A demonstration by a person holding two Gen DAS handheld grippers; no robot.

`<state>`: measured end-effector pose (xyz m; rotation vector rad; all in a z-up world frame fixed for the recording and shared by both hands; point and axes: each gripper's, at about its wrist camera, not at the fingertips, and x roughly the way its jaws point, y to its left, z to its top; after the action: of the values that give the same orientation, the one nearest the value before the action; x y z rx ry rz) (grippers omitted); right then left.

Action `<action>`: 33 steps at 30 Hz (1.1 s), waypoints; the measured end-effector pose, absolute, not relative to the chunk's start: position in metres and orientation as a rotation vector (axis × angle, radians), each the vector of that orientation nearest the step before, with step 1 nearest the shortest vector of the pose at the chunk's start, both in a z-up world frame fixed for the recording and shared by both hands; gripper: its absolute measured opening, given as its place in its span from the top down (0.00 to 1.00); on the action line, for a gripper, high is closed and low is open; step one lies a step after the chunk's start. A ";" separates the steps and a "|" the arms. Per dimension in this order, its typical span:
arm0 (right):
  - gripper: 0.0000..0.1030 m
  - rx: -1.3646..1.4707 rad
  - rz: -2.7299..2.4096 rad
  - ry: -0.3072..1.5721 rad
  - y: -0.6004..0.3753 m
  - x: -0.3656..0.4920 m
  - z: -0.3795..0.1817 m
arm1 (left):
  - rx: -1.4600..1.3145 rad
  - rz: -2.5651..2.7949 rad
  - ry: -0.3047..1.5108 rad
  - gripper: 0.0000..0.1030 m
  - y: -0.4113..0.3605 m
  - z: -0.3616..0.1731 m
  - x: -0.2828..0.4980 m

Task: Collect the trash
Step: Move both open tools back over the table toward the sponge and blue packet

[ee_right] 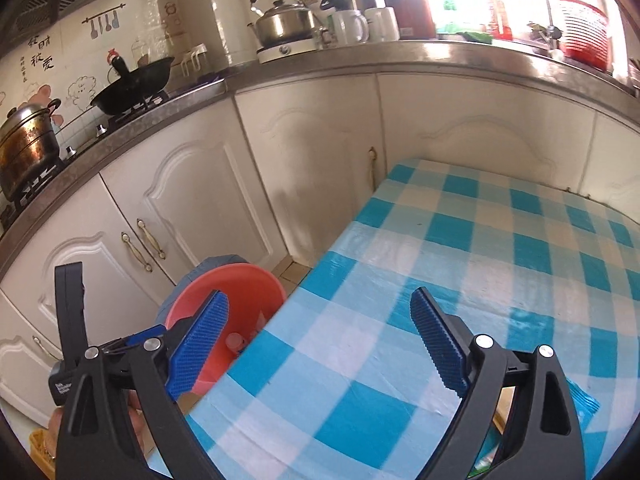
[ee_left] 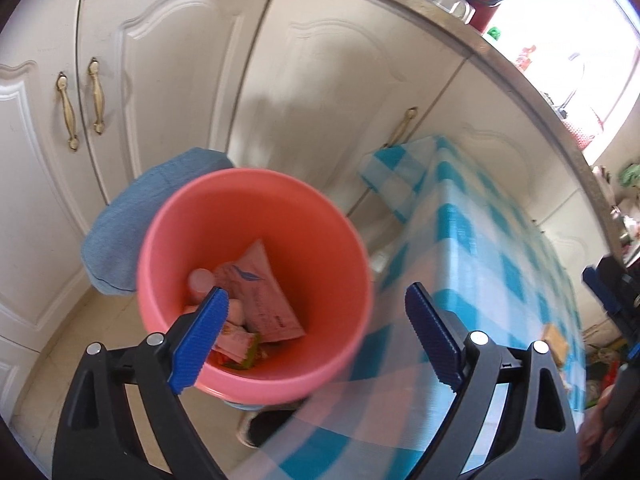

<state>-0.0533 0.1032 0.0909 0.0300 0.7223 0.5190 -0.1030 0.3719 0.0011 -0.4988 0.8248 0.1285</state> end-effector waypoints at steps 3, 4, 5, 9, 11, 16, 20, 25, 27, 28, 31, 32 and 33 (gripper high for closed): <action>0.10 0.048 0.500 0.706 0.085 -0.061 0.091 | -0.477 0.096 0.804 0.12 0.356 0.009 -0.105; 0.10 0.053 0.495 0.697 0.080 -0.063 0.092 | -0.461 0.085 0.795 0.12 0.350 0.012 -0.106; 0.10 0.058 0.489 0.679 0.072 -0.067 0.093 | -0.449 0.073 0.780 0.12 0.343 0.015 -0.107; 0.09 0.037 0.445 0.606 0.051 -0.081 0.101 | -0.420 0.039 0.719 0.12 0.322 0.031 -0.115; 0.08 0.024 0.419 0.565 0.039 -0.088 0.105 | -0.409 0.029 0.696 0.12 0.313 0.037 -0.117; 0.05 0.001 0.368 0.483 0.014 -0.105 0.110 | -0.369 -0.014 0.645 0.12 0.284 0.047 -0.126; 0.04 -0.023 0.312 0.461 -0.002 -0.116 0.108 | -0.349 -0.058 0.629 0.12 0.261 0.051 -0.133; 0.04 -0.020 0.252 0.458 -0.022 -0.128 0.099 | -0.343 -0.121 0.646 0.12 0.237 0.054 -0.139; 0.04 0.002 0.235 0.454 -0.034 -0.132 0.095 | -0.334 -0.140 0.651 0.12 0.229 0.053 -0.141; 0.04 0.012 0.224 0.454 -0.040 -0.134 0.093 | -0.332 -0.147 0.655 0.12 0.226 0.053 -0.141; 0.04 0.040 0.205 0.453 -0.055 -0.138 0.088 | -0.321 -0.172 0.684 0.12 0.212 0.051 -0.140; 0.04 0.048 0.198 0.450 -0.060 -0.140 0.087 | -0.314 -0.180 0.693 0.12 0.207 0.050 -0.140; 0.04 0.055 0.188 0.448 -0.065 -0.142 0.086 | -0.303 -0.184 0.697 0.12 0.201 0.050 -0.141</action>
<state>-0.1418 -0.0651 0.0864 0.0547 0.4480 0.1879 -0.1410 0.2009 0.0502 -0.3030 0.6974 -0.1837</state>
